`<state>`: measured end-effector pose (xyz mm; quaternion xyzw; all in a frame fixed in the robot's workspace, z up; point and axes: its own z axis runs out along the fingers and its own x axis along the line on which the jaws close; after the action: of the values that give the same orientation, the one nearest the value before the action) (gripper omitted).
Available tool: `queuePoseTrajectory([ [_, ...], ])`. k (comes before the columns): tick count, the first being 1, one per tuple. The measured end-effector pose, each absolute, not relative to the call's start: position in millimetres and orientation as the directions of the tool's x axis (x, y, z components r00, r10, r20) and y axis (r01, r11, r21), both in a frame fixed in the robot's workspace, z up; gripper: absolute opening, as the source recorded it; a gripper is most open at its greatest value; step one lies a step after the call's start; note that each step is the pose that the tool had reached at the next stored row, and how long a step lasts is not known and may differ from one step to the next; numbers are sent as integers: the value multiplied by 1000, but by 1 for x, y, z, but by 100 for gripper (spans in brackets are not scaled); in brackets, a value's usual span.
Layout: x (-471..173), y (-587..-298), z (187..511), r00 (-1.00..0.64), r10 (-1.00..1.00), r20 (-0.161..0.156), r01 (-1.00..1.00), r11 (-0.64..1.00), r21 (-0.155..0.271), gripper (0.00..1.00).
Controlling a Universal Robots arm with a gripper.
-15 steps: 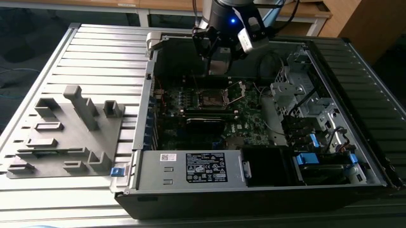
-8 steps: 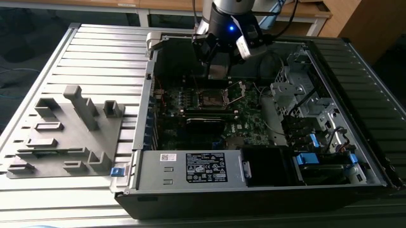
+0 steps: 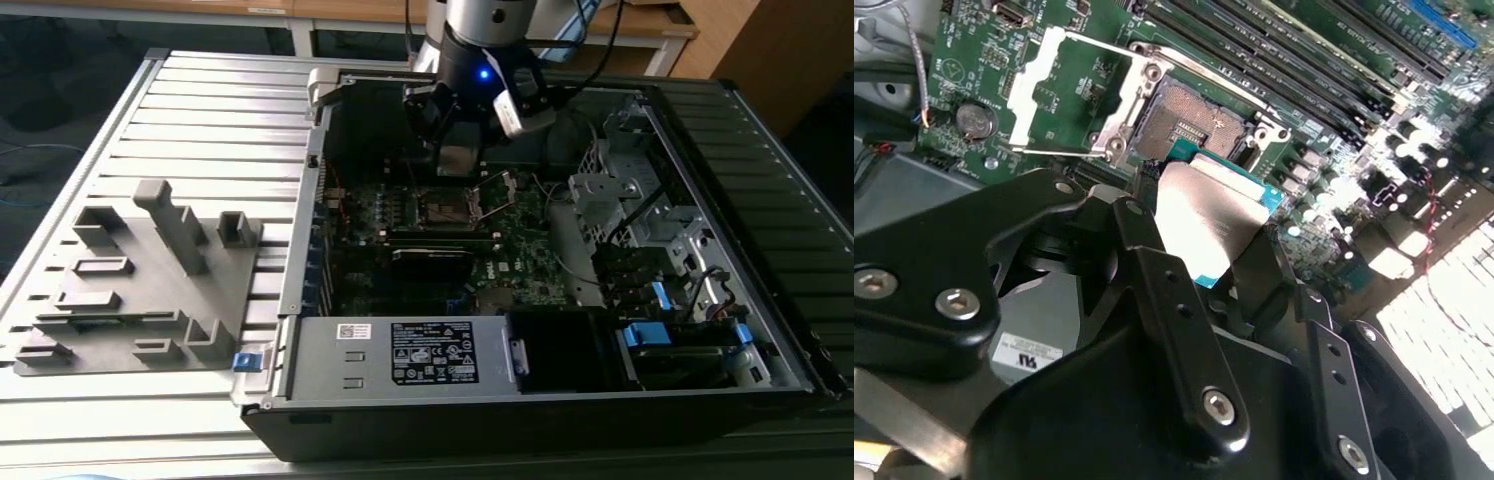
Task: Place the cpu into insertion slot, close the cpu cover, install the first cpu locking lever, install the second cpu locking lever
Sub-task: 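Place the cpu into insertion slot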
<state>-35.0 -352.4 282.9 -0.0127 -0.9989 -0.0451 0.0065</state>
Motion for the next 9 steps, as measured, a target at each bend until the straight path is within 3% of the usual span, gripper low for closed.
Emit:
queuePoseTrajectory([
  [9, -35, -352, 271, -1000, 25, 14, 26, 996, 89, 54],
])
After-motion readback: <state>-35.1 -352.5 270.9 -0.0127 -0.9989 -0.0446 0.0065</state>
